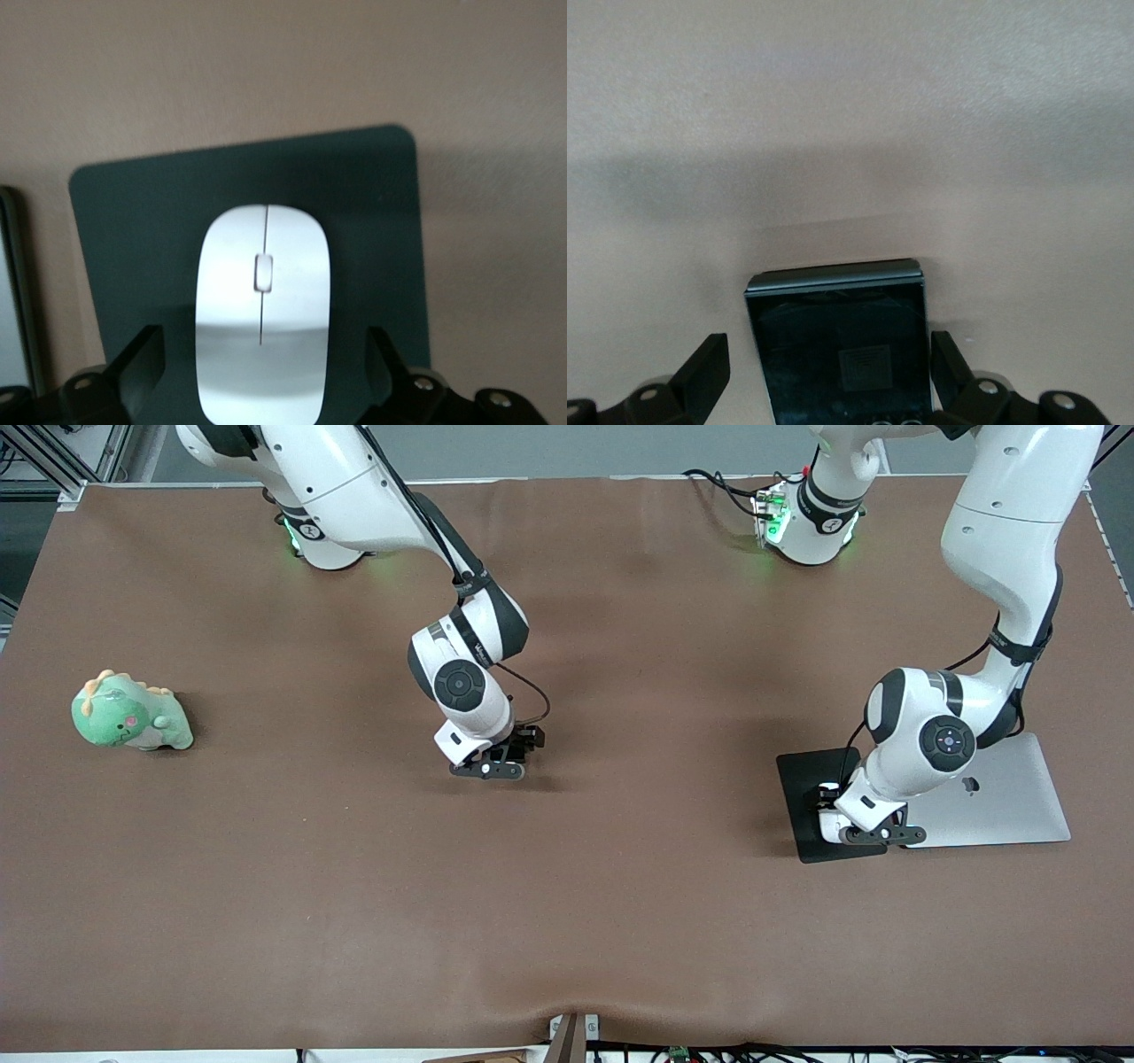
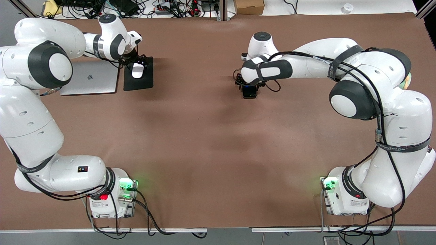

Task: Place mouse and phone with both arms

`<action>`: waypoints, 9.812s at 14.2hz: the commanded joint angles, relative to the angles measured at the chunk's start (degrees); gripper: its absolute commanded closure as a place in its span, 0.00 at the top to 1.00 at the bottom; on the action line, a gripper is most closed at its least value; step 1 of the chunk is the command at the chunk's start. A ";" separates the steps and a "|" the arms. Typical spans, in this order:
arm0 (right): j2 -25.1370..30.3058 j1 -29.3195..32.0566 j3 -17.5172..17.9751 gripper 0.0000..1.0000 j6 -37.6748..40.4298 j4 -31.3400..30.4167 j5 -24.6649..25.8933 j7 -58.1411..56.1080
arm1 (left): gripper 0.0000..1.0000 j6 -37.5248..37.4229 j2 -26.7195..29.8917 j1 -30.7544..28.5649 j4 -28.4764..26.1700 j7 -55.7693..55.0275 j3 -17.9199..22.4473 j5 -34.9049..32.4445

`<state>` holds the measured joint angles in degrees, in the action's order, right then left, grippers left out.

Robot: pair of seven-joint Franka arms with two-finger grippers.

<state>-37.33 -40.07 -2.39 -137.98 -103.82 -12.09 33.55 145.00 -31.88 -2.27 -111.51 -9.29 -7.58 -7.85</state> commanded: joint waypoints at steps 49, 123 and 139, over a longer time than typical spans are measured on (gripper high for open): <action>16.50 41.57 -6.84 0.02 -6.07 -29.51 4.88 -47.79 | 1.00 -55.97 34.07 1.22 22.21 2.70 1.17 6.70; 39.97 40.34 -6.58 1.00 54.14 13.73 12.09 -38.38 | 1.00 -60.72 35.13 1.48 23.62 -0.82 1.08 7.67; 39.79 40.69 -6.58 1.00 54.75 13.82 12.00 -38.47 | 1.00 -60.72 35.13 1.39 23.62 -0.47 1.08 7.23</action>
<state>1.04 -0.42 -9.73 -83.31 -88.63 -0.90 -5.58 85.08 3.53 -0.95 -88.91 -9.38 -6.38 0.74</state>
